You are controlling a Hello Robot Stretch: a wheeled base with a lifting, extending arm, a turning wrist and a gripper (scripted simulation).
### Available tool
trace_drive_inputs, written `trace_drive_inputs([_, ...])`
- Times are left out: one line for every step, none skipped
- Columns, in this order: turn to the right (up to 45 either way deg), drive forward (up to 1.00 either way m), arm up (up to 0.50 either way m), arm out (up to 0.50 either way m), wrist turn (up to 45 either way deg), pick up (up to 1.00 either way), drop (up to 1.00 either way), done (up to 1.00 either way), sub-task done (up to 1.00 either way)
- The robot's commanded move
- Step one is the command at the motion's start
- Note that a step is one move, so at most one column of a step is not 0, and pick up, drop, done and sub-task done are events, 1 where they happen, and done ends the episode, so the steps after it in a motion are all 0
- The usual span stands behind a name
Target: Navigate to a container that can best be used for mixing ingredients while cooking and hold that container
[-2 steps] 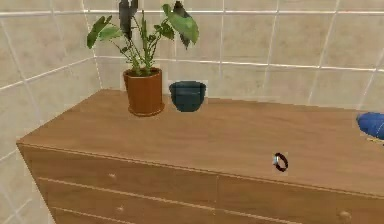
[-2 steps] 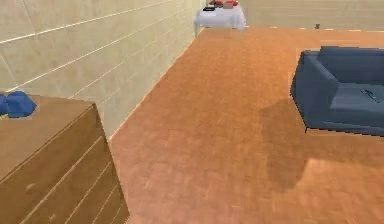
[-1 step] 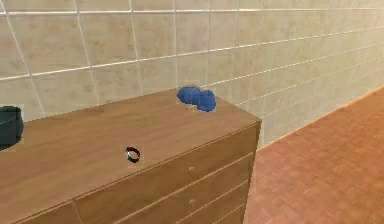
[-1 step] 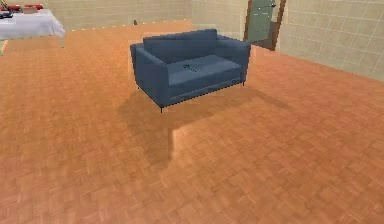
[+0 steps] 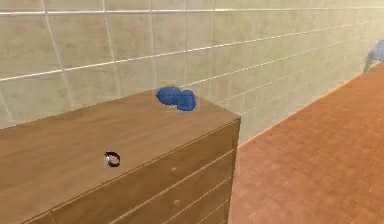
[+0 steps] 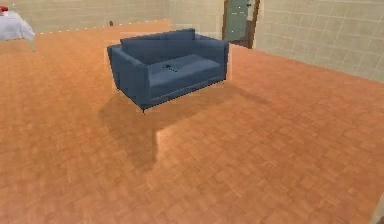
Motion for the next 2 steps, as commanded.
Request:
trace_drive_inputs([0.0,0.35,0.0,0.0,0.0,0.0,0.0,0.0,0.0])
trace_drive_inputs([-45.0,0.0,0.0,0.0,0.0,0.0,0.0,0.0,0.0])
